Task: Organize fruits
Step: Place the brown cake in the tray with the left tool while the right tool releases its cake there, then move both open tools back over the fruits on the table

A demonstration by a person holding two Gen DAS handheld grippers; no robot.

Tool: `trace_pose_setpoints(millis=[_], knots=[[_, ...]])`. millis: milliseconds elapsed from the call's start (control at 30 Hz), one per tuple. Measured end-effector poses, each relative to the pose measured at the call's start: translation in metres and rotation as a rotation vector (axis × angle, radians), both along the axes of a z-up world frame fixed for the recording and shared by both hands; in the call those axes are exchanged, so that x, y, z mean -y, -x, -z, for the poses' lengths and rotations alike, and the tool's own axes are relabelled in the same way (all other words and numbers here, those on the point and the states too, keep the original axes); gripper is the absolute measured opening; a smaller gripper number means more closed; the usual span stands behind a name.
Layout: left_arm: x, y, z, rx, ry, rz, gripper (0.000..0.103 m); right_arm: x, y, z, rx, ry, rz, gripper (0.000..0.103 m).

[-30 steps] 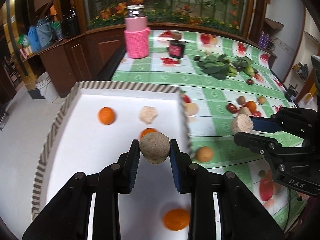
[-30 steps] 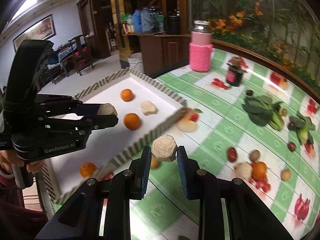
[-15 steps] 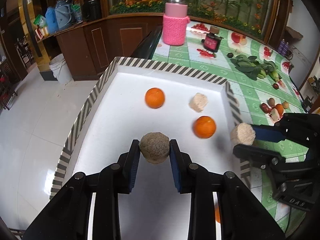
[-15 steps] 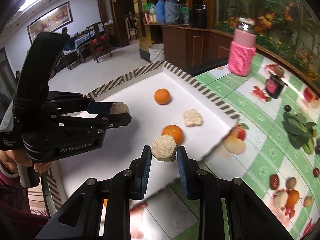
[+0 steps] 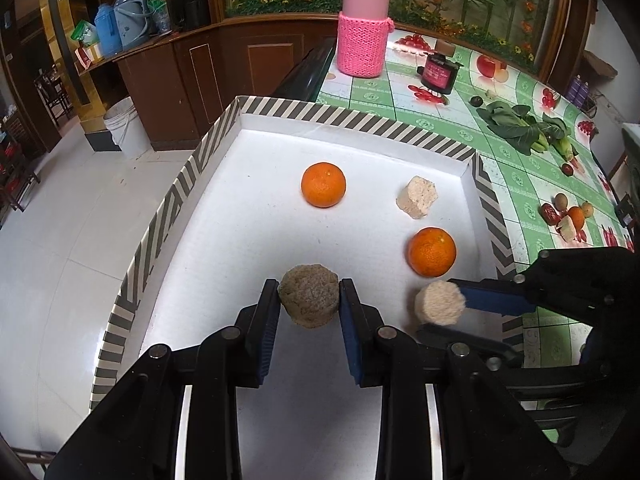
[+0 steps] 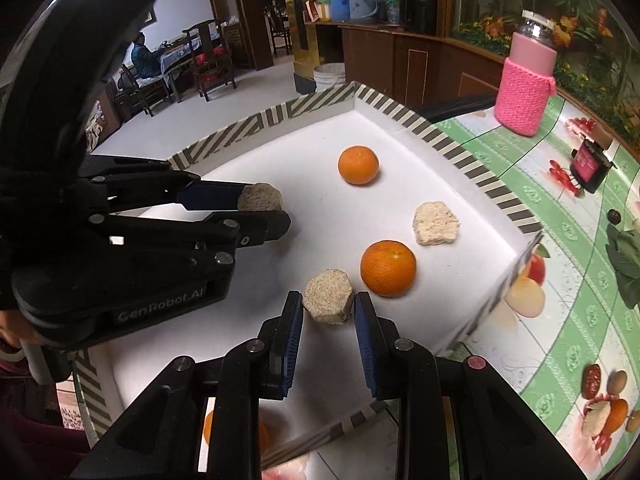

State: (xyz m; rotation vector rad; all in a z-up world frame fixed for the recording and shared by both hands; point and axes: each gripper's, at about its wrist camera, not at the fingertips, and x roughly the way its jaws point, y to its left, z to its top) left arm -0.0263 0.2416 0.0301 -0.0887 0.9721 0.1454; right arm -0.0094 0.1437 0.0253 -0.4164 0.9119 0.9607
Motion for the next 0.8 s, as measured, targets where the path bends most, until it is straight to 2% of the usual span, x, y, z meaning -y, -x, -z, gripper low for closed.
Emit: trace_pose_setpoints(millis=[433,467,533,633,667,700,767,800], knots=[[-0.003,-0.003,0.006,-0.024,-0.014,-0.024,0.027,-0.005,-0.002,0.009,-0.013,0.01,0.005,0.028],[-0.003,-0.003,0.006,-0.027,-0.015,-0.027,0.027,-0.005,-0.002,0.009,-0.013,0.009,0.005,0.029],[-0.004,-0.004,0.008,-0.034,-0.013,-0.035,0.027,-0.004,-0.003,0.009,-0.025,0.001,0.009,0.038],[-0.004,-0.004,0.008,-0.038,-0.023,-0.037,0.029,0.0,-0.001,0.005,-0.026,-0.013,0.017,0.041],[-0.004,-0.004,0.008,-0.038,-0.022,-0.039,0.037,0.002,0.0,0.004,-0.025,-0.018,0.019,0.041],[-0.004,-0.003,0.007,-0.036,-0.018,-0.041,0.05,0.004,0.001,0.001,-0.024,-0.028,0.022,0.042],[-0.004,-0.003,0.006,-0.03,-0.01,-0.045,0.064,0.01,0.002,-0.004,-0.02,-0.044,0.029,0.042],[-0.004,-0.001,0.005,-0.022,-0.009,-0.046,0.066,0.012,0.002,-0.006,-0.019,-0.05,0.031,0.044]])
